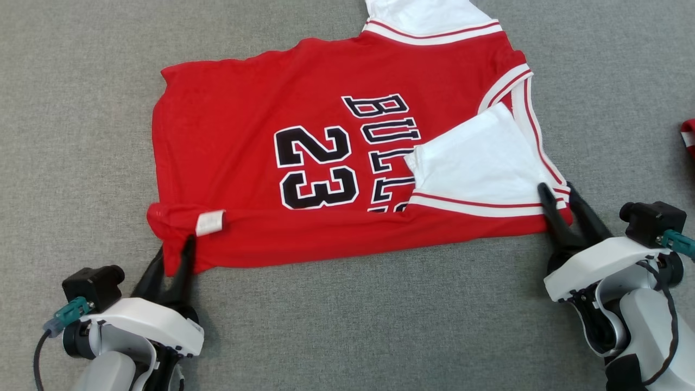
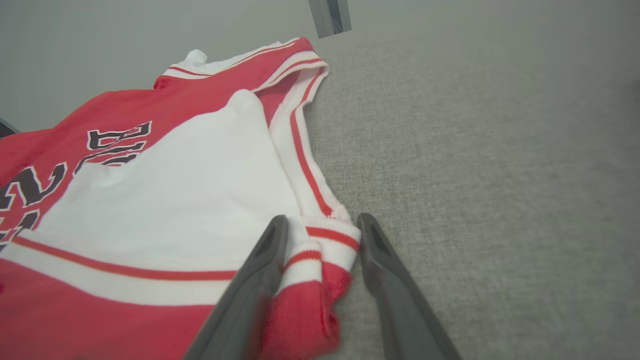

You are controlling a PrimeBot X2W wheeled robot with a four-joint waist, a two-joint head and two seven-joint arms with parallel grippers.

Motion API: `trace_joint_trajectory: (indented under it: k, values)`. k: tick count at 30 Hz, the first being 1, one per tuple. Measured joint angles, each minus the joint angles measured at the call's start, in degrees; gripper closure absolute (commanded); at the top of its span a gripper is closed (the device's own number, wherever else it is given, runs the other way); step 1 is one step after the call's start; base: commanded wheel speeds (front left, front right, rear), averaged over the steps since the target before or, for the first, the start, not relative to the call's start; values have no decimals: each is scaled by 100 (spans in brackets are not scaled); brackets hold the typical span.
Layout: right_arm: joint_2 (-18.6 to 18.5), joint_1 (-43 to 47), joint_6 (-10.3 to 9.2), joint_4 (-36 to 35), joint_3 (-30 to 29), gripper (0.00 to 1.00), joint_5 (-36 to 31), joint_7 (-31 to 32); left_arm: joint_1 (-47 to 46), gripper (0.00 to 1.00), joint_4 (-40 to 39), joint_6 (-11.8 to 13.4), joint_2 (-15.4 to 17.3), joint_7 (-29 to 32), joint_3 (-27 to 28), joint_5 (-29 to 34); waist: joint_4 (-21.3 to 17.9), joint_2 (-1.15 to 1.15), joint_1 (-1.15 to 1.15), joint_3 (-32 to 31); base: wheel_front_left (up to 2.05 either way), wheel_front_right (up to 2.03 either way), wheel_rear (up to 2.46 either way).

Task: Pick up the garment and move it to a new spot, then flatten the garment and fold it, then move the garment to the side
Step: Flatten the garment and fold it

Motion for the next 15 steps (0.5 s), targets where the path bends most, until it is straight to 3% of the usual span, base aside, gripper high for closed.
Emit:
trace_joint_trajectory:
  k: [5, 8, 15]
  values:
    - [-37, -41, 1, -63, 75, 100, 331, 38, -4, 100, -138, -97, 94, 216, 30, -178, 13, 0, 0, 29, 0, 0, 0]
    - [-122, 245, 1, -425, -32, 100, 572, 38, 197, 100, -603, -136, 269, 581, 10, -298, 75, 0, 0, 15, 0, 0, 0]
    - [-11, 1327, 1, -1448, -597, 100, 684, 188, 868, 100, -1795, 266, 751, 1111, 88, -300, 125, 0, 0, -14, 0, 0, 0]
